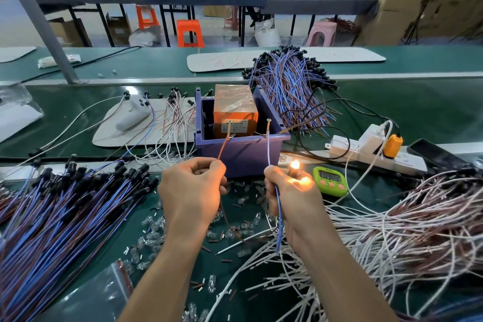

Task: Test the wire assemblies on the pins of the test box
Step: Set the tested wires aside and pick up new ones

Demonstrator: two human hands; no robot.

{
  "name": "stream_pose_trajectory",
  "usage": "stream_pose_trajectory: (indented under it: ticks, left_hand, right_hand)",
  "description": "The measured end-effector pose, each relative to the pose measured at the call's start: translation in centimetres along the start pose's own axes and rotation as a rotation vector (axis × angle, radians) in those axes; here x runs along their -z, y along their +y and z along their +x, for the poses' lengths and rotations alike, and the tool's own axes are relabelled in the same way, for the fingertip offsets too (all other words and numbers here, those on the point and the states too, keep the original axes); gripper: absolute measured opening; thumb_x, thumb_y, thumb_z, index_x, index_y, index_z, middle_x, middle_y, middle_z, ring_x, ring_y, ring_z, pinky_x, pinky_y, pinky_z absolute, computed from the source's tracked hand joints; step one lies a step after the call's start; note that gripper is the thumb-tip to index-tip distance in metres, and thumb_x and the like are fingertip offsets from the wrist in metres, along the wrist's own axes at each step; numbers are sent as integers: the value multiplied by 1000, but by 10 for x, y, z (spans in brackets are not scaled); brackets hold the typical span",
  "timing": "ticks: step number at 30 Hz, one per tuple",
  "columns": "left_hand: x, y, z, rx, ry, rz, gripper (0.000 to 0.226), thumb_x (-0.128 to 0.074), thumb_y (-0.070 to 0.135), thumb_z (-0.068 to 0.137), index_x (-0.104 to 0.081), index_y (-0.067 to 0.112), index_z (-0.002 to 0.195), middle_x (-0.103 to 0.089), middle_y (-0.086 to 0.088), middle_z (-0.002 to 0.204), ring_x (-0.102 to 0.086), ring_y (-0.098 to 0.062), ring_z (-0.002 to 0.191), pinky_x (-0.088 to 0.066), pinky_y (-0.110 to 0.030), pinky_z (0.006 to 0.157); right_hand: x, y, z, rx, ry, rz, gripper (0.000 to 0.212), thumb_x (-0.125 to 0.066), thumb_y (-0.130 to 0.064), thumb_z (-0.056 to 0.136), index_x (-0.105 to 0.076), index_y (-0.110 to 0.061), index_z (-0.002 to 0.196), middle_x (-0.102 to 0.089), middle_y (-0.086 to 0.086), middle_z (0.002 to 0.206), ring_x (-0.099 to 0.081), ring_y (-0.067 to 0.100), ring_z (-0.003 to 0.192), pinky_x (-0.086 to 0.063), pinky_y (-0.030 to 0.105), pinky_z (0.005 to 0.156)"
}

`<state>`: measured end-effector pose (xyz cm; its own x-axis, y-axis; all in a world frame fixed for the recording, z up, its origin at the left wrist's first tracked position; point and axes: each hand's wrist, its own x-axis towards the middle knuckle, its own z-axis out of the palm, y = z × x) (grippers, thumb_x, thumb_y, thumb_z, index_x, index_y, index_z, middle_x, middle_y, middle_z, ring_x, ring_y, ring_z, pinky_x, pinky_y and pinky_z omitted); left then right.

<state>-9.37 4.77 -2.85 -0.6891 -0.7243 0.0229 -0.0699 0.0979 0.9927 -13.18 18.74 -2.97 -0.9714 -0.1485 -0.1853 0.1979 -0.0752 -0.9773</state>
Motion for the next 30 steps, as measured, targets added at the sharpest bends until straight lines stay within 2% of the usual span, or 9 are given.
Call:
stream_pose_trajectory:
  ticks: [5, 11, 15, 19, 22, 24, 26, 29, 30]
  left_hand:
    - [7, -6, -1, 23, 70, -101, 12, -72, 31, 74, -78, 41, 77, -72, 0, 59, -63, -11, 44, -46, -26, 46]
    - [13, -4, -8, 21, 20, -40, 21, -74, 22, 84, -77, 38, 71, -71, -2, 58, -56, -10, 40, -46, -29, 49]
    - [6, 16, -26, 51, -303, 7, 24, -73, 18, 90, -78, 29, 70, -72, -6, 60, -51, -10, 41, -41, -22, 41]
    - [-28, 31, -62, 127, -695, -34, 21, -72, 9, 93, -80, 14, 75, -68, -8, 58, -46, -12, 39, -37, -18, 40]
    - [-55, 34, -82, 275, -843, -94, 19, -69, 11, 94, -83, 10, 80, -61, -4, 57, -43, -8, 39, -32, -15, 38]
    - [-66, 34, -87, 356, -935, -106, 20, -68, 18, 95, -84, 15, 84, -57, -2, 58, -39, -4, 39, -29, -12, 38]
    - [-74, 35, -91, 374, -1045, -135, 14, -72, 24, 88, -85, 17, 86, -52, -1, 56, -37, -4, 40, -27, -13, 37]
    - [-88, 40, -100, 339, -1217, -175, 32, -76, 29, 70, -83, 11, 95, -50, -1, 54, -41, -5, 43, -28, -13, 39]
    - [-92, 42, -103, 316, -1247, -168, 29, -77, 28, 69, -83, 11, 91, -51, -1, 54, -42, -4, 42, -29, -12, 39]
  right_hand:
    - [14, 6, -13, -46, -81, -39, 49, -63, -17, 98, -55, -22, 49, -42, 0, 53, -36, 14, 48, -31, 24, 49]
    - [44, -10, -44, -52, -385, 9, 21, -73, -7, 83, -61, -20, 72, -44, 1, 66, -37, 12, 56, -35, 20, 51]
    - [78, -28, -61, -44, -356, 9, 24, -68, -2, 92, -62, -17, 74, -46, 2, 63, -30, 14, 57, -23, 26, 53]
    - [103, -41, -74, -64, -360, -65, 26, -65, 1, 93, -59, -13, 73, -42, 1, 58, -25, 11, 51, -21, 18, 45]
    - [115, -42, -83, -75, -358, -84, 39, -64, 4, 93, -57, -18, 62, -42, -3, 55, -29, 8, 47, -24, 16, 42]
    - [126, -42, -89, -97, -338, -83, 38, -66, 5, 91, -55, -17, 63, -44, -4, 53, -34, 7, 44, -26, 16, 41]
    - [138, -44, -96, -126, -377, -86, 33, -73, 2, 86, -58, -17, 63, -45, -3, 55, -34, 9, 46, -26, 18, 44]
    - [155, -42, -106, -143, -388, -65, 17, -74, -4, 77, -62, -16, 73, -47, -1, 61, -34, 11, 50, -25, 23, 46]
    - [161, -40, -107, -146, -385, -52, 18, -74, -4, 77, -61, -16, 74, -48, -1, 61, -34, 12, 51, -25, 23, 46]
